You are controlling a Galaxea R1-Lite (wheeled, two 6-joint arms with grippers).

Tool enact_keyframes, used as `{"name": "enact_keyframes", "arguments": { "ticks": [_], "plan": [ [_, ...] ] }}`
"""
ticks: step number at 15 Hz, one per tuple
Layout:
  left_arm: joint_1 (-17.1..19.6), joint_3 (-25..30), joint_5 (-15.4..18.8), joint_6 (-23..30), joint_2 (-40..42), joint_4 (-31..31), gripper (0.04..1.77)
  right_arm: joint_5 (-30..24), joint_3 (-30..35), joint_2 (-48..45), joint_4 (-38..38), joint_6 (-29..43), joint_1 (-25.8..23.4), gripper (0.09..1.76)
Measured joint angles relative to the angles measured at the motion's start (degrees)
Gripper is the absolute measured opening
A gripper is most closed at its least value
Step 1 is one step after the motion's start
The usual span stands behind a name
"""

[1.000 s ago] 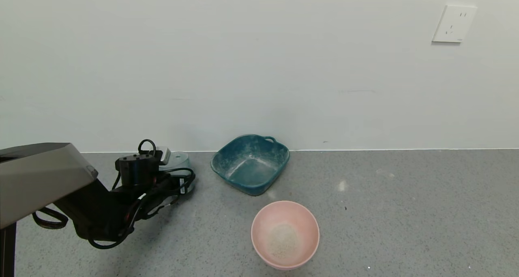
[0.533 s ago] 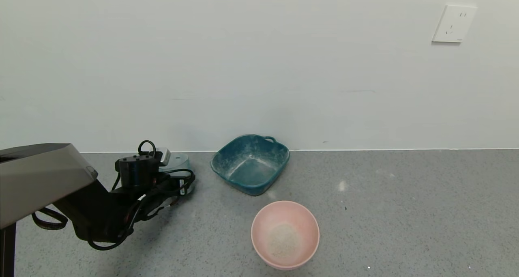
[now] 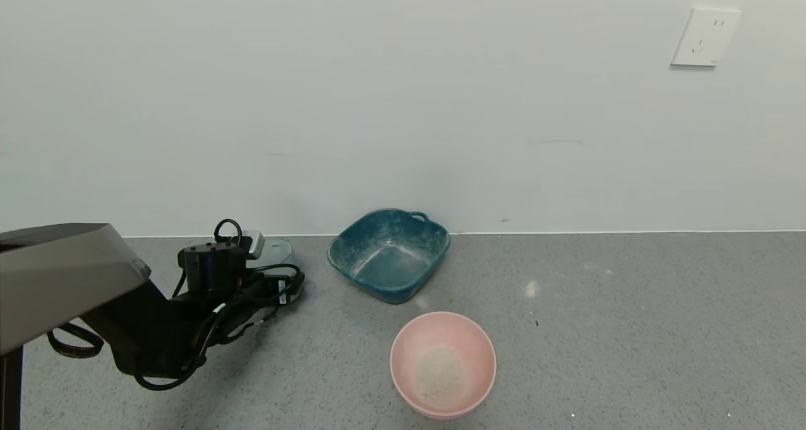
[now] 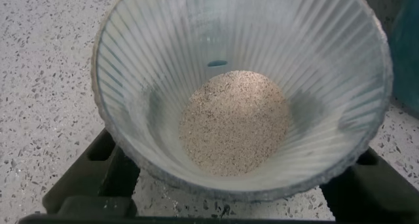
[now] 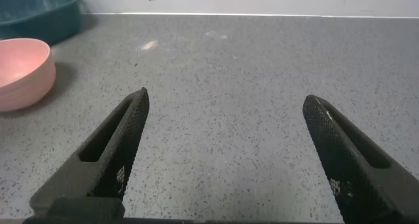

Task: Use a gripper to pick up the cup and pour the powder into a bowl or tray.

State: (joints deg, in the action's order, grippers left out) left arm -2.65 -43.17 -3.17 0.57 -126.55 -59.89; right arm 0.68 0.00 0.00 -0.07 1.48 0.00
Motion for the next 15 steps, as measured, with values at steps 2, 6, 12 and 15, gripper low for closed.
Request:
{"name": "enact_keyframes", "arguments": {
  "ticks": [2, 6, 12, 15],
  "plan": [
    [0.0, 0.11, -0.05, 0.0, 0.26, 0.06, 1.59, 0.02, 0.0, 0.0, 0.0, 0.01, 0.0, 1.71],
    [0.09, 2.16, -0.11, -0.57, 3.9, 2.23, 1.64, 0.0, 0.0, 0.0, 0.0, 0.01, 0.0, 1.71],
    [1.16, 3.6, 0.78, -0.9, 19.19, 16.96, 1.68, 0.0, 0.0, 0.0, 0.0, 0.01, 0.0, 1.71],
    [1.49, 3.49, 1.66, -0.99, 29.15, 25.16, 1.69, 0.0, 0.0, 0.0, 0.0, 0.01, 0.0, 1.71]
  ]
}}
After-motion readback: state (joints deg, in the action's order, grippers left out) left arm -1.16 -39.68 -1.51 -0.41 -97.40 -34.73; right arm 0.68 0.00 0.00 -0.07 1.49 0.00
